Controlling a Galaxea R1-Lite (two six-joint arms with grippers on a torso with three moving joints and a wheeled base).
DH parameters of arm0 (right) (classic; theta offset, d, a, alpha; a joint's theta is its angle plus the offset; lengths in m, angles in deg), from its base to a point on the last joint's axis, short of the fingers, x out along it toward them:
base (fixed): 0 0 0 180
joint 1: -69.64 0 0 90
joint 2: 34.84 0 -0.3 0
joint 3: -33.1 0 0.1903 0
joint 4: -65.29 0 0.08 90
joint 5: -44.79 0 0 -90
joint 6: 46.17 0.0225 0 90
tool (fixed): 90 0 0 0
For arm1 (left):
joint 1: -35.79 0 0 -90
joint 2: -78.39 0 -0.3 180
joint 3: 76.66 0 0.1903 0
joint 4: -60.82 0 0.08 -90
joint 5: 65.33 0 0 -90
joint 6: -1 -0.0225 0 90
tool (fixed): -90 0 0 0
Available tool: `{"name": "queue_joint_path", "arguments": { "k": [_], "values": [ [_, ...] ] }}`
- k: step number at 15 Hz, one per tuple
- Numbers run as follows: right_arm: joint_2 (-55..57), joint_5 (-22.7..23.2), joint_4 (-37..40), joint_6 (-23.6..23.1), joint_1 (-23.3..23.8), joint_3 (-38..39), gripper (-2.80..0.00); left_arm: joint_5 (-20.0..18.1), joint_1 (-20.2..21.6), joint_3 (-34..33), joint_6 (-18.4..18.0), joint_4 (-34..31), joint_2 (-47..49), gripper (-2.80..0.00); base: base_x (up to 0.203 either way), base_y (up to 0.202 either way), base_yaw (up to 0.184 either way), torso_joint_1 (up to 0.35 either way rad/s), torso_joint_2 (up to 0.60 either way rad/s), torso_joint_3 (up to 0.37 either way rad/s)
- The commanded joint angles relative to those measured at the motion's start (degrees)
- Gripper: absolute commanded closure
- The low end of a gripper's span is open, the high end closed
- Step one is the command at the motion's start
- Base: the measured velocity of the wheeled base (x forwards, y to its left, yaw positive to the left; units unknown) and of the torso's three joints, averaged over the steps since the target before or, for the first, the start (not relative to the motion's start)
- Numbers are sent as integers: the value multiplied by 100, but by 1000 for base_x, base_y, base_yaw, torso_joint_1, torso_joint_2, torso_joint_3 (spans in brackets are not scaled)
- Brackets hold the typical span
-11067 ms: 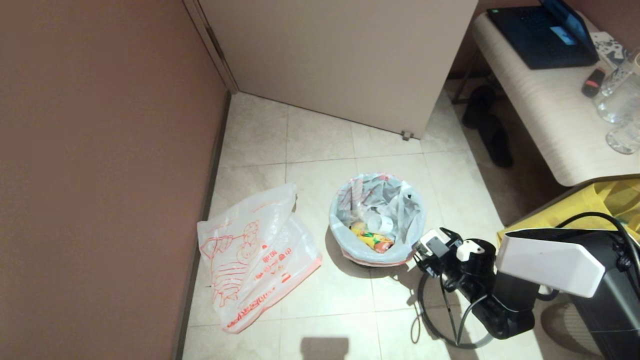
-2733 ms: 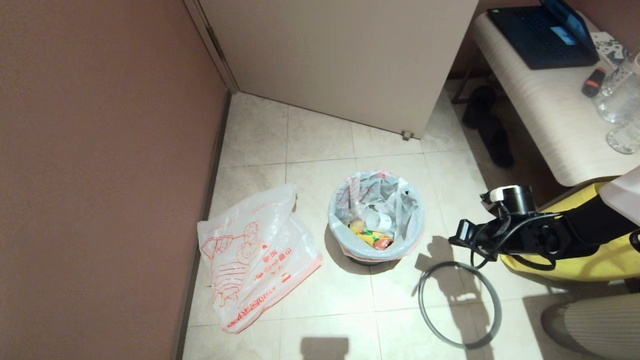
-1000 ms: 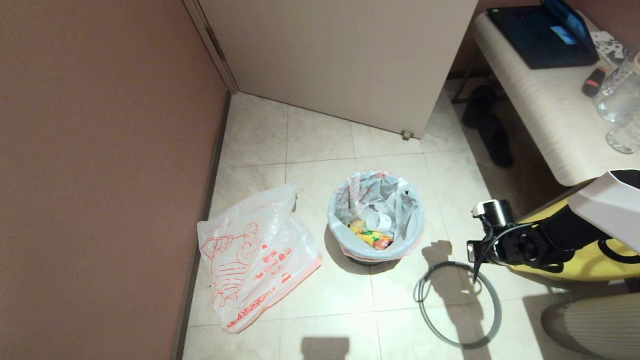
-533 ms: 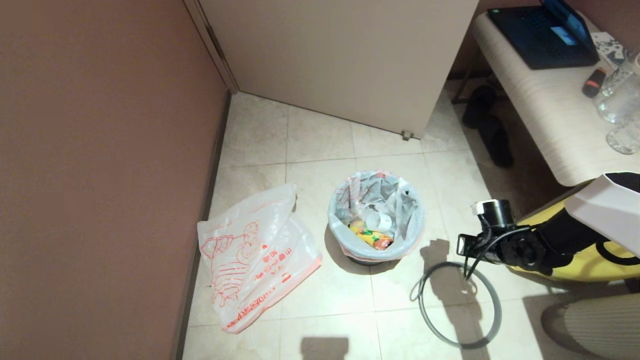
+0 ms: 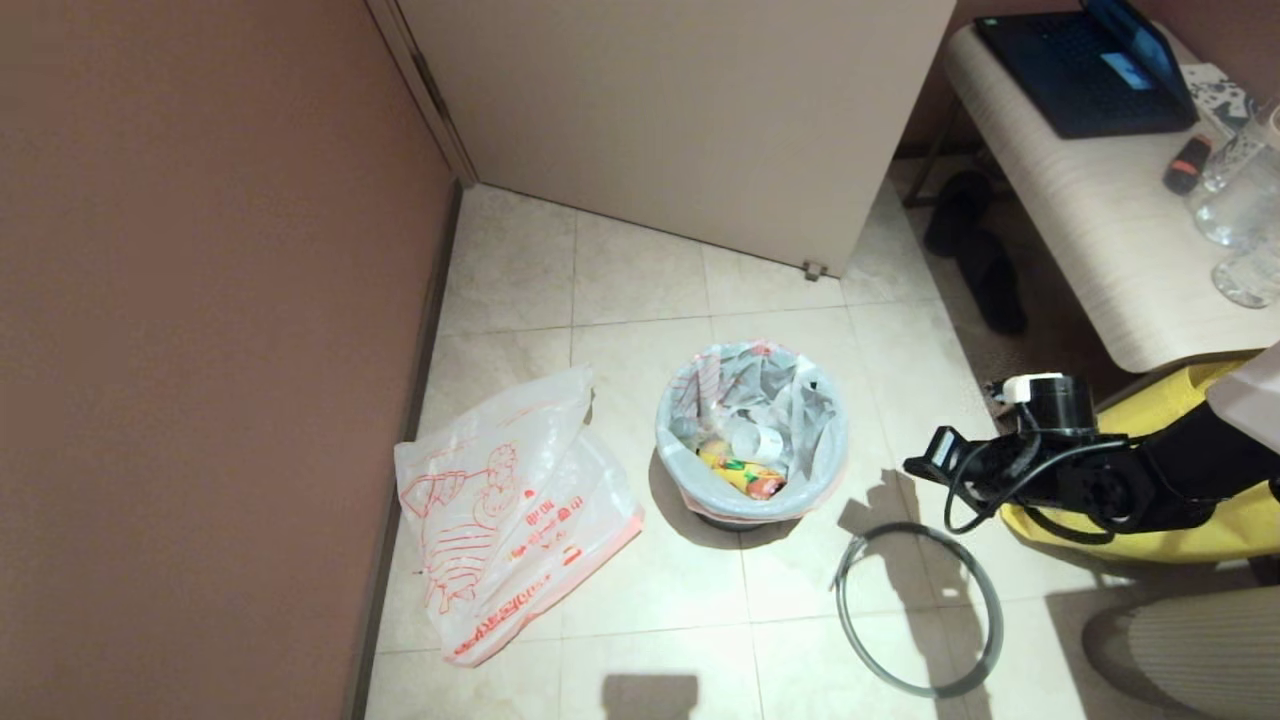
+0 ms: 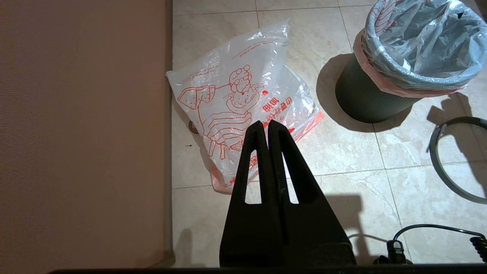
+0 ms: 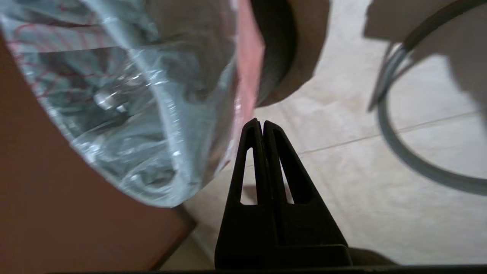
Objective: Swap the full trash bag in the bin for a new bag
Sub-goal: Place the trash bag on the floor
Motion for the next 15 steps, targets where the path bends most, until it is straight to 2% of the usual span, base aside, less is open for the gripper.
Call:
{"name": "queue_joint_path", "arguments": {
  "k": [1,2,3,15],
  "values": [
    [-179,1080,-34,492,258,-30,0,3,3,0,3,-1,6,0,0,0,0,0,0,0],
    [-193,1374,-134,666,429,-31,0,-2,4,0,3,-1,6,0,0,0,0,0,0,0],
    [-173,1418,-250,710,453,5,0,3,4,0,3,-1,6,0,0,0,0,0,0,0],
    [-473,1446,-267,722,366,377,0,-1,4,0,3,-1,6,0,0,0,0,0,0,0]
  ]
}}
